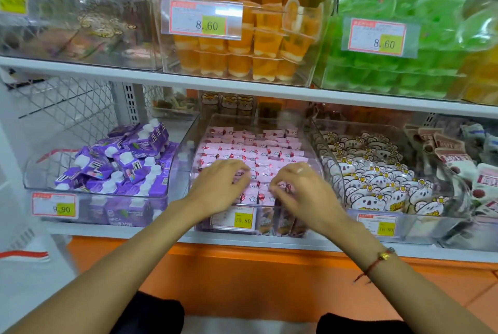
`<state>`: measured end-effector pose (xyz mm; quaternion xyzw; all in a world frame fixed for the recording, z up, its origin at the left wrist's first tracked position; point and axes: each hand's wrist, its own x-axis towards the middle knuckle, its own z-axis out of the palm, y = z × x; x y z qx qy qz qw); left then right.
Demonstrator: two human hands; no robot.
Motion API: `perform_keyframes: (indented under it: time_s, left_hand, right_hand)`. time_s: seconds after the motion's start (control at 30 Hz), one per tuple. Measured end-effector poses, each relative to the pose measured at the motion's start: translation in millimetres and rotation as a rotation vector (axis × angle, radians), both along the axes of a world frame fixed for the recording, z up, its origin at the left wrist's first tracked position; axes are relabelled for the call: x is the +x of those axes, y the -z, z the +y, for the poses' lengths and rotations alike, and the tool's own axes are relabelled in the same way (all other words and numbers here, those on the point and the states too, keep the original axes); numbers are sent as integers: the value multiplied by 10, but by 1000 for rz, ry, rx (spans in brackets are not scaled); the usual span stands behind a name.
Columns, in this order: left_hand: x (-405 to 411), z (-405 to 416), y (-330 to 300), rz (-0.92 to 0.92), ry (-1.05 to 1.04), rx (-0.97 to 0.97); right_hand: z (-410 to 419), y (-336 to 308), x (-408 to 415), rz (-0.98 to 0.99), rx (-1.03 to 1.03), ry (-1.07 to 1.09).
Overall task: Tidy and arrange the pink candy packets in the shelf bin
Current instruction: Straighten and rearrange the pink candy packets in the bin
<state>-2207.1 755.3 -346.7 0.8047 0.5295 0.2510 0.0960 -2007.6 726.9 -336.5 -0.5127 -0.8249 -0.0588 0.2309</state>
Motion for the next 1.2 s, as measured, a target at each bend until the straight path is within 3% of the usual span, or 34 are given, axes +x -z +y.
perform_keyframes:
  time_s: [0.1,0.2,0.4,0.5,0.6,0.7,0.87,1.2]
  left_hand:
    - [174,290,-175,-69,-10,106]
    - [543,794,-305,-79,54,28]
    - [1191,1693,-254,-12,32,-73]
    - [1262,1843,-183,7,78,-84]
    - [1269,1944,-139,-108,107,-90]
    - [1214,1985,-139,-44,143,-10]
    - [1119,2053,-234,-99,224,15]
    - [1136,1855,-71,255,153,-168]
  right_hand:
    - [104,-168,281,51,176,232]
    - [232,-181,437,-30,43,367]
    - [306,-95,538,26,96,266]
    - [328,-65,562,61,81,276]
    - [352,-18,571,72,73,273]
    - [343,-7,584,75,75,260]
    - [330,4,569,75,98,242]
    - [298,-19,537,37,120,271]
